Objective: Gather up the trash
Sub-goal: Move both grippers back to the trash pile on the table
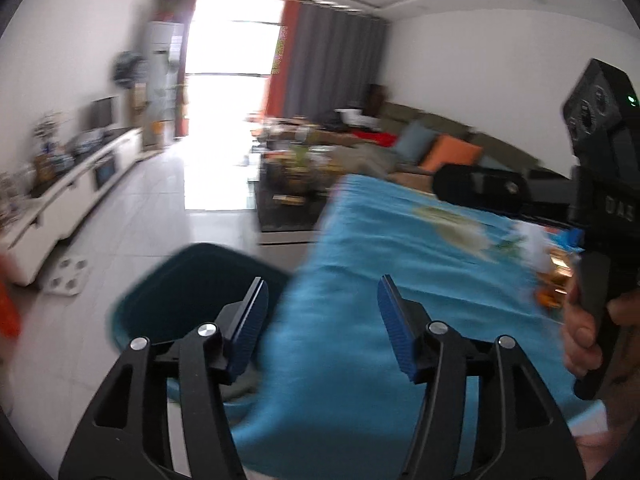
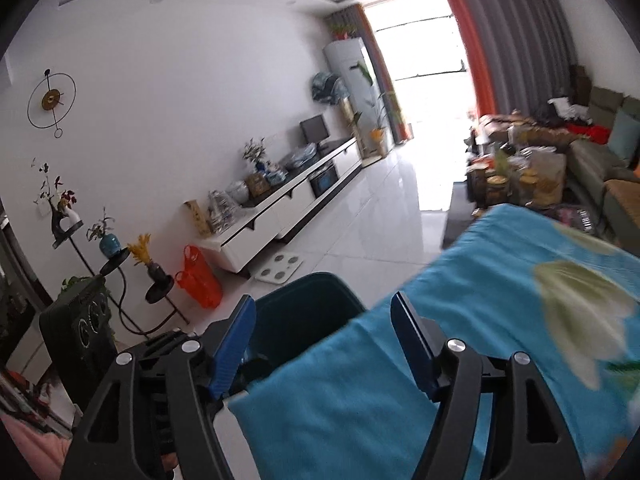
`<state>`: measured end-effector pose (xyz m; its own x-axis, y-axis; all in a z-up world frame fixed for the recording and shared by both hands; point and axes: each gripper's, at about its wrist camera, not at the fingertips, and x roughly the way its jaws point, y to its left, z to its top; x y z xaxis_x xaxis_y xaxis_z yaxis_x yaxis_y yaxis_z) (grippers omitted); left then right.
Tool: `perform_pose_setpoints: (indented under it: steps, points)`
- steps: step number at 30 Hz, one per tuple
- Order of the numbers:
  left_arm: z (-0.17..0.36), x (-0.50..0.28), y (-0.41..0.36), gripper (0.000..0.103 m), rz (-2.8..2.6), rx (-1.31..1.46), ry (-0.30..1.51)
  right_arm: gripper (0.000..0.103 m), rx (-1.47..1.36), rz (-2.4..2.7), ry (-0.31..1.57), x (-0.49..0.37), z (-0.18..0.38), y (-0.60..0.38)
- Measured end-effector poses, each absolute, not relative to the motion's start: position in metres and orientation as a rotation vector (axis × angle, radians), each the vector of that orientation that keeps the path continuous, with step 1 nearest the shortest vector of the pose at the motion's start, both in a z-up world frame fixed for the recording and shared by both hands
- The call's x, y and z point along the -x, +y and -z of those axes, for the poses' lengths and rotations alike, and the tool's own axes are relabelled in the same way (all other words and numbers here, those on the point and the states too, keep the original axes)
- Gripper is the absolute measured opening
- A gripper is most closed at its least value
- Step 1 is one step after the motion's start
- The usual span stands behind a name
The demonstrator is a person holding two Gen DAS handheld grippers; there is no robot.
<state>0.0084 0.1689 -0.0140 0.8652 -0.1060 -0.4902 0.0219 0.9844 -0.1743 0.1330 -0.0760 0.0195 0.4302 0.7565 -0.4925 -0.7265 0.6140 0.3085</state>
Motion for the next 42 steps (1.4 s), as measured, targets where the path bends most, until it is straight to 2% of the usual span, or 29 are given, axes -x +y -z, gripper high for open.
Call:
perform_pose_setpoints:
  steps: [11, 18, 24, 31, 33, 38, 42]
  points:
    - [0.026, -0.004, 0.036, 0.057, 0.514, 0.079, 0.594, 0.068, -0.045, -0.665, 0.558, -0.102, -0.033, -0.211]
    - [0.039, -0.001, -0.035, 0.064, 0.726, 0.042, 0.663, 0.068, -0.093, -0.485, 0.544, -0.090, -0.026, -0.291]
    - [0.051, -0.006, -0.075, 0.065, 0.836, 0.043, 0.740, 0.068, -0.149, -0.385, 0.553, -0.083, -0.013, -0.345]
    - [0.067, -0.023, -0.103, 0.067, 0.874, 0.081, 0.825, 0.068, -0.197, -0.353, 0.571, -0.077, 0.000, -0.365]
    - [0.070, -0.029, -0.104, 0.072, 0.879, 0.112, 0.849, 0.068, -0.204, -0.351, 0.577, -0.078, 0.004, -0.369]
    - [0.073, -0.037, -0.110, 0.066, 0.878, 0.132, 0.874, 0.068, -0.224, -0.345, 0.589, -0.073, 0.009, -0.373]
    - [0.071, -0.031, -0.106, 0.056, 0.885, 0.085, 0.847, 0.068, -0.241, -0.342, 0.599, -0.072, 0.014, -0.377]
